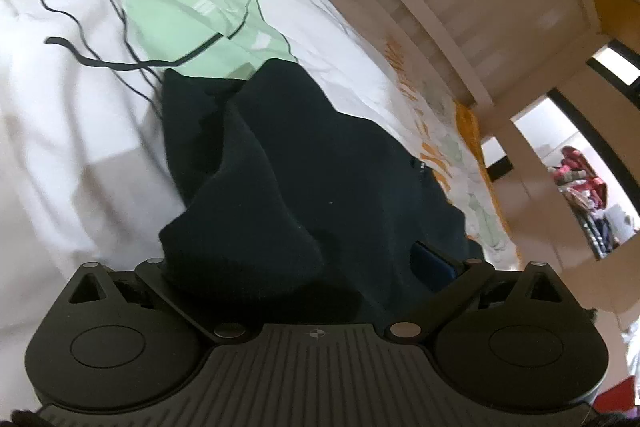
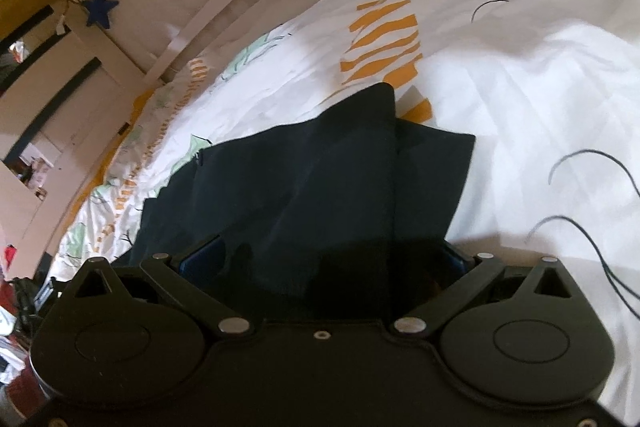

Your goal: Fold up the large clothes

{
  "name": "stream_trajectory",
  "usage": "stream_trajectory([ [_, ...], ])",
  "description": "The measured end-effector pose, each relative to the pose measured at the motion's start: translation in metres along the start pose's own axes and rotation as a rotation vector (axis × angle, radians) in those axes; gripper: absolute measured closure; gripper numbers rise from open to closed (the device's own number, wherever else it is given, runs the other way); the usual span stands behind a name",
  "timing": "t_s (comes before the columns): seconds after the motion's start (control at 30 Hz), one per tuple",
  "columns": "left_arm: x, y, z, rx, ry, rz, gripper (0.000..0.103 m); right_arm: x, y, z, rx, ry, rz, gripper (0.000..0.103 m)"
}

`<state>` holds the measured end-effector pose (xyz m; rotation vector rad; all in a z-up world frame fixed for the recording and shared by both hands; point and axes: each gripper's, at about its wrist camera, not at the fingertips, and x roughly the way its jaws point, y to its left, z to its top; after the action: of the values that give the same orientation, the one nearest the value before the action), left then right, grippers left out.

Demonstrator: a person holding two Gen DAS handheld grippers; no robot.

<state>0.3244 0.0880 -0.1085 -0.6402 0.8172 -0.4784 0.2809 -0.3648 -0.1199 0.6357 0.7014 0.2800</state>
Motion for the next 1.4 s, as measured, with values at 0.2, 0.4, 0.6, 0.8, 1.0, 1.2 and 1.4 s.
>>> stream_trajectory([
  [0.2, -0.007, -0.005, -0.008, -0.061, -0.035, -0.03, 0.059, 0.0, -0.001, 0.001, 0.012, 0.001, 0.003, 0.044],
  [0.4, -0.024, -0.018, -0.009, -0.041, -0.069, -0.022, 0.087, -0.005, 0.019, 0.0, -0.006, -0.007, -0.058, 0.065],
  [0.6, -0.052, -0.04, -0.016, -0.052, -0.092, -0.076, 0.087, -0.035, 0.046, 0.002, 0.022, -0.059, -0.002, 0.067],
  [0.8, -0.093, -0.054, -0.038, -0.043, -0.085, -0.097, 0.087, -0.067, 0.078, -0.015, 0.004, -0.027, 0.021, 0.067],
  [1.0, -0.14, -0.048, -0.075, -0.029, -0.033, -0.077, 0.087, -0.104, 0.092, -0.058, 0.014, 0.048, 0.025, 0.067],
  [1.2, -0.152, -0.026, -0.109, 0.009, -0.003, 0.064, 0.084, -0.112, 0.097, -0.094, -0.029, 0.103, -0.078, 0.064],
  [1.4, -0.139, -0.014, -0.117, 0.106, -0.018, 0.229, 0.06, -0.1, 0.083, -0.106, -0.032, 0.038, -0.217, 0.047],
])
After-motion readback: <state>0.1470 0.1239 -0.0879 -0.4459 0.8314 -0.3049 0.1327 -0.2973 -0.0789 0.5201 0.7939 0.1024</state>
